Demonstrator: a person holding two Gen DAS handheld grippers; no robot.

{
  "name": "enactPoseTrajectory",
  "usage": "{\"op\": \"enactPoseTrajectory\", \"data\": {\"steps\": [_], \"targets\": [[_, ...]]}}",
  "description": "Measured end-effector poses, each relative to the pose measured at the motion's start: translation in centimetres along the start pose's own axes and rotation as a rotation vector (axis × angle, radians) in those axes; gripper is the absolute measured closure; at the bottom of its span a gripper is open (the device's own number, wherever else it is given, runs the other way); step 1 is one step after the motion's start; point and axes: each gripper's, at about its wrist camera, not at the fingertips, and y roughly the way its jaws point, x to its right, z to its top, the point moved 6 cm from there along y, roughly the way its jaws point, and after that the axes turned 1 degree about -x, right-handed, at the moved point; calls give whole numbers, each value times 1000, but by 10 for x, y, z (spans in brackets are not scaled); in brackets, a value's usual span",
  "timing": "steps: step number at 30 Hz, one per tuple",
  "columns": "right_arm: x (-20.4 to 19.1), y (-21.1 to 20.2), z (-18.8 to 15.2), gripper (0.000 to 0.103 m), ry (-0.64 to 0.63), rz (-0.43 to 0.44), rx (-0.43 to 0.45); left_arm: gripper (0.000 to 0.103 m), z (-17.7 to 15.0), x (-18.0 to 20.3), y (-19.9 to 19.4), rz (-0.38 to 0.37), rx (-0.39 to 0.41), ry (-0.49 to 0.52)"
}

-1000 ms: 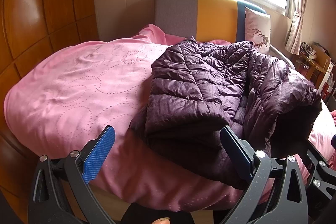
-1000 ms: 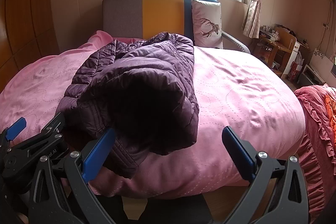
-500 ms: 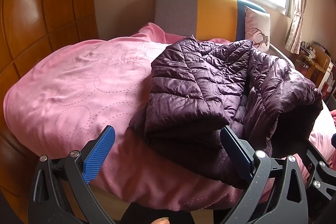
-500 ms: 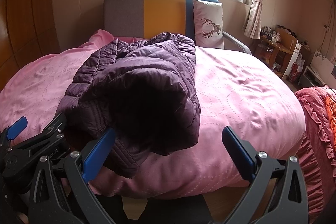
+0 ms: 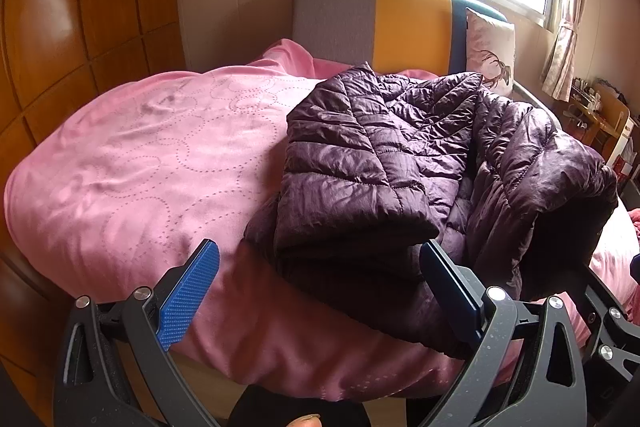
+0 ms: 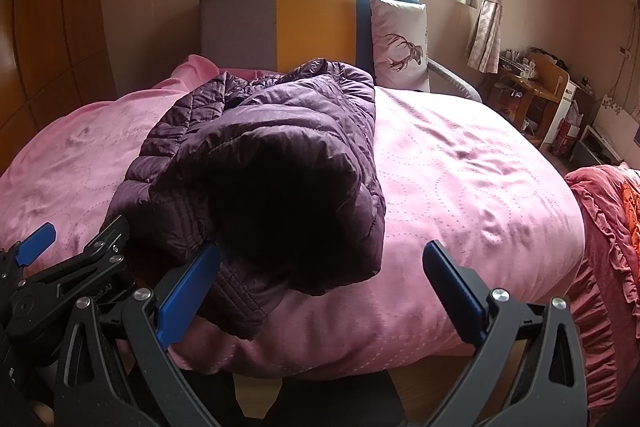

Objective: Fold large clothes

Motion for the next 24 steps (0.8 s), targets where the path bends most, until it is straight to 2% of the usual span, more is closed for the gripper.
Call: {"op": "enactPoseTrajectory", "data": {"steps": [3, 6, 8, 11, 15, 18, 20, 24], "targets": [[1, 1, 0, 2, -2, 21, 5, 4, -1, -1, 3, -17, 0, 3], [7, 0, 2, 2, 8, 61, 23, 4, -2, -5, 5, -90, 5, -24], [18, -6, 7, 2, 28, 89, 60, 4, -3, -9, 8, -90, -3, -45], [40, -17, 27, 2, 46, 117, 114, 4, -5, -15, 17, -96, -31, -56], [54, -32, 76, 2, 31, 184, 175, 4, -9, -27, 32, -117, -88, -99], [40, -35, 118, 2, -26, 252, 193, 4, -12, -32, 40, -153, -122, -102], [21, -31, 143, 3, -77, 279, 189, 4, -11, -36, 41, -145, -110, -88], [-47, -13, 165, 5, -224, 420, 111, 4, -8, -42, 42, -150, -87, -69]]}}
